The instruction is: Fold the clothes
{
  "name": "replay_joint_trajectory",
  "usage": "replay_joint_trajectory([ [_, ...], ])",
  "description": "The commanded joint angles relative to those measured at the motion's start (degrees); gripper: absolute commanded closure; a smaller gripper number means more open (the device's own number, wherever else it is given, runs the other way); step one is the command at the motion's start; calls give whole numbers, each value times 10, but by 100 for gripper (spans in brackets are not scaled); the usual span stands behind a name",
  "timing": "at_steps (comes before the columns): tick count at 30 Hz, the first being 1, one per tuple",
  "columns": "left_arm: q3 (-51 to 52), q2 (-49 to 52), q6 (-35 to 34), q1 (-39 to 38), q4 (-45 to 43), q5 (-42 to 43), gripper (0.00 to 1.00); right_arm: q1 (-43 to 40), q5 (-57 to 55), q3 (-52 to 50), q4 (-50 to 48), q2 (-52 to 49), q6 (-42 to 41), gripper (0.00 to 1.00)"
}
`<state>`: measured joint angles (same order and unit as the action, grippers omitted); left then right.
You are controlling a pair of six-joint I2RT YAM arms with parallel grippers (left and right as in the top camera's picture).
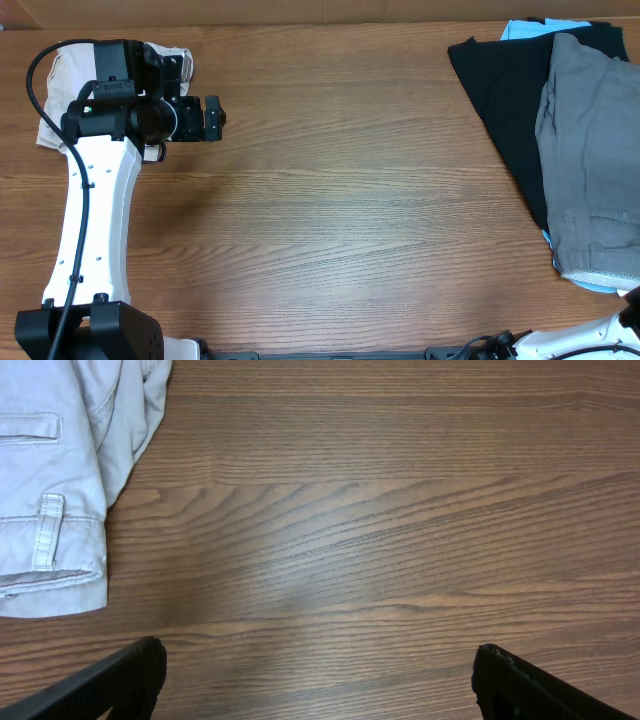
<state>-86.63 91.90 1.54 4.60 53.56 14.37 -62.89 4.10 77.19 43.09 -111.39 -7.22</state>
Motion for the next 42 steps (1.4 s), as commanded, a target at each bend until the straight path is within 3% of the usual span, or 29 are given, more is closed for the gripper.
replay_joint_trajectory([
  [1, -13, -3, 11, 3, -1, 0, 0, 2, 5, -5, 0, 0, 2, 71],
  [5, -13, -3, 11, 3, -4, 0, 0, 3, 10, -5, 2, 1, -1, 95],
  [15, -13, -3, 11, 3, -7, 1, 0, 3, 120, 57, 36, 20, -21, 96],
  [16, -13, -3, 11, 3, -7, 1, 0, 2, 115, 63, 39, 21, -21, 95],
  [19, -13, -3, 11, 3, -7, 1, 0, 3, 76, 67, 38, 18, 5, 48],
  [21, -13, -3, 11, 3, -8, 1, 0, 3, 75, 66, 32, 13, 32, 39],
  [26, -13, -3, 11, 3, -16, 1, 0, 4, 75, 64, 7, -9, 46, 30],
  [35, -13, -3, 11, 3, -18, 1, 0, 10, 80, 63, -23, -46, 93, 26],
  [40, -13, -3, 11, 3, -17, 1, 0, 16, 102, 63, -31, -57, 135, 30],
  [42, -13, -3, 11, 3, -18, 1, 0, 16, 102, 63, -33, -57, 135, 39],
])
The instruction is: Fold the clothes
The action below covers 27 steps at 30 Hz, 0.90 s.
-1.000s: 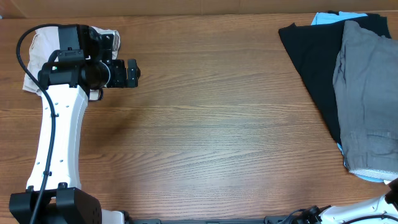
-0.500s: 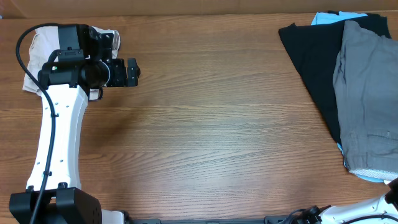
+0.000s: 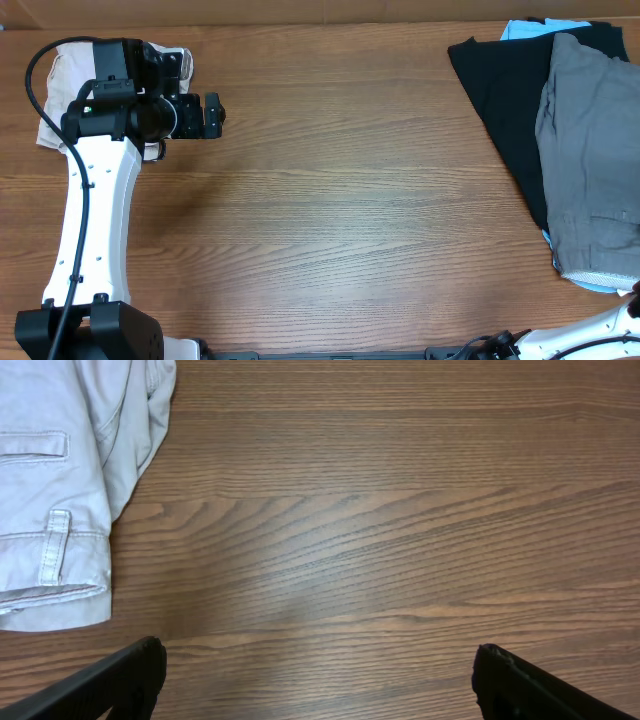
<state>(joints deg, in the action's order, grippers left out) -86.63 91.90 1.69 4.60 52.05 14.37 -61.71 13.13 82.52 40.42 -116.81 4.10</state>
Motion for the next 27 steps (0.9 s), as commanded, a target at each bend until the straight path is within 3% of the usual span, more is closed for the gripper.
replay_joint_trajectory([
  [1, -13, -3, 9, 3, -3, 1, 0, 4, 11, 10, -7, -3, 21, 45],
  [4, -13, -3, 9, 3, -3, 1, 0, 4, 11, 10, -7, -3, 21, 74],
  [8, -13, -3, 9, 3, -3, 1, 0, 4, 21, 10, -5, -3, 17, 96],
  [13, -13, -3, 9, 3, -2, 1, 0, 5, 45, 12, -4, -3, -12, 96],
  [20, -23, -3, 9, 3, -4, 5, 0, 12, 241, 31, 1, 20, -57, 96],
  [27, -78, -5, 9, 3, -2, 5, 0, 83, 325, 38, 40, 96, -72, 96],
])
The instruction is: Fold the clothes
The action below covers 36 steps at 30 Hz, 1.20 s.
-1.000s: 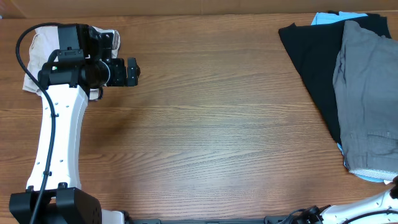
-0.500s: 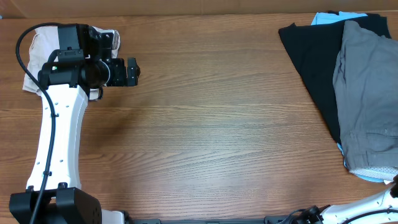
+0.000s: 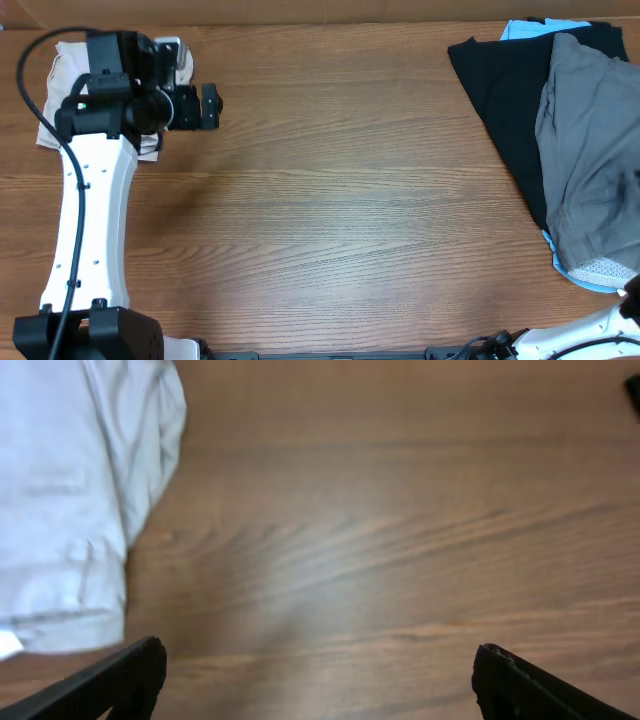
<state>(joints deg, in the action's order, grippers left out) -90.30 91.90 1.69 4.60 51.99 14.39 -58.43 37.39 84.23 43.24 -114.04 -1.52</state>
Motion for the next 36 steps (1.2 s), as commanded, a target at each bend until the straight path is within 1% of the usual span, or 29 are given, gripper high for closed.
replay_joint_trajectory([
  [1, -51, -5, 9, 3, -1, 5, 0, 67, 82, 21, 22, 80, -16, 96],
  [2, -67, -5, 9, 3, 1, 5, 2, 104, 86, 21, 41, 102, -15, 96],
  [6, -85, -5, 9, 3, 7, 5, 3, 205, 86, 21, 71, 136, -15, 96],
  [13, -87, -5, 9, 9, 17, -6, 5, 407, 68, 21, 83, 142, -24, 96],
  [17, -87, -5, 9, 23, 17, -15, 5, 549, 13, 21, 64, 142, -67, 96],
  [25, -87, -5, 9, 81, 20, -15, 5, 826, -94, 21, -22, 118, -153, 96],
  [30, -87, -5, 13, 121, 28, -15, 4, 937, -119, 21, -55, 93, -168, 96],
  [36, -87, -5, 29, 156, 37, -15, 3, 1002, -111, 21, -70, 90, -174, 96],
])
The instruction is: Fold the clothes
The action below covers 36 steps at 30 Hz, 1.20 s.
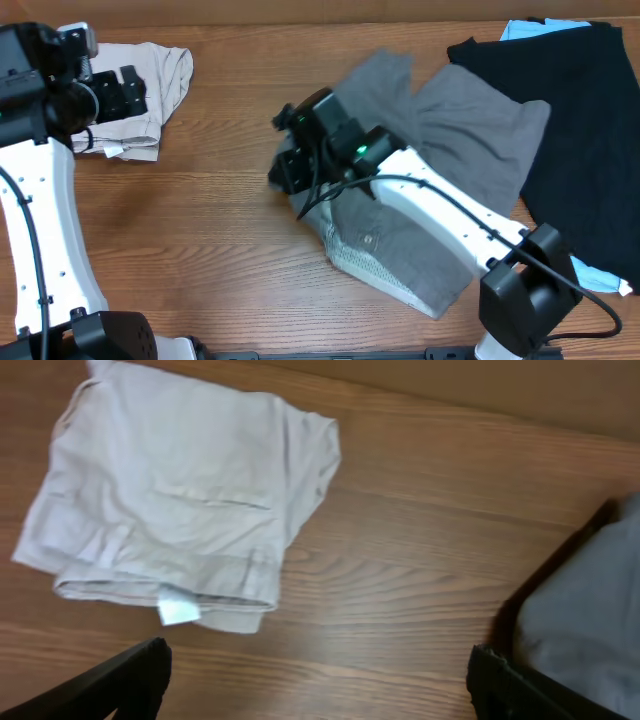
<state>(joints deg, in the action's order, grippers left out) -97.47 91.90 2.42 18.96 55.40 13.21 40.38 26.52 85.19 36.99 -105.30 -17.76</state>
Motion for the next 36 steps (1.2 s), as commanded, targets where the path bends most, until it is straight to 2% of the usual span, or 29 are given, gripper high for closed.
replay_joint_trajectory([
  [1, -15, -5, 24, 16, 3, -3, 3, 21, 8, 11, -7, 3, -12, 96],
  [7, -15, -5, 24, 20, -4, -3, 2, 62, 51, 11, -7, 3, 2, 94],
  [10, -15, -5, 24, 20, -5, -3, 1, 68, 53, 12, -3, 8, 2, 71],
  [11, -15, -5, 28, 20, -5, -3, 0, 59, 53, 12, -2, 16, 0, 54],
  [15, -15, -5, 35, 20, -2, 3, 0, -2, 47, 12, -1, 59, -21, 25],
  [16, -15, -5, 35, 19, -2, 10, 0, -21, 43, 12, 1, 69, -28, 21],
  [22, -14, 10, 61, -12, -11, 97, 1, -170, 0, 12, 45, 107, -31, 16],
  [28, -14, 75, 71, -107, -38, 90, 1, -301, -39, 12, 110, 107, 16, 15],
  [36, -14, 199, 75, -228, -139, 87, 0, -365, -97, 10, 171, 107, 60, 12],
])
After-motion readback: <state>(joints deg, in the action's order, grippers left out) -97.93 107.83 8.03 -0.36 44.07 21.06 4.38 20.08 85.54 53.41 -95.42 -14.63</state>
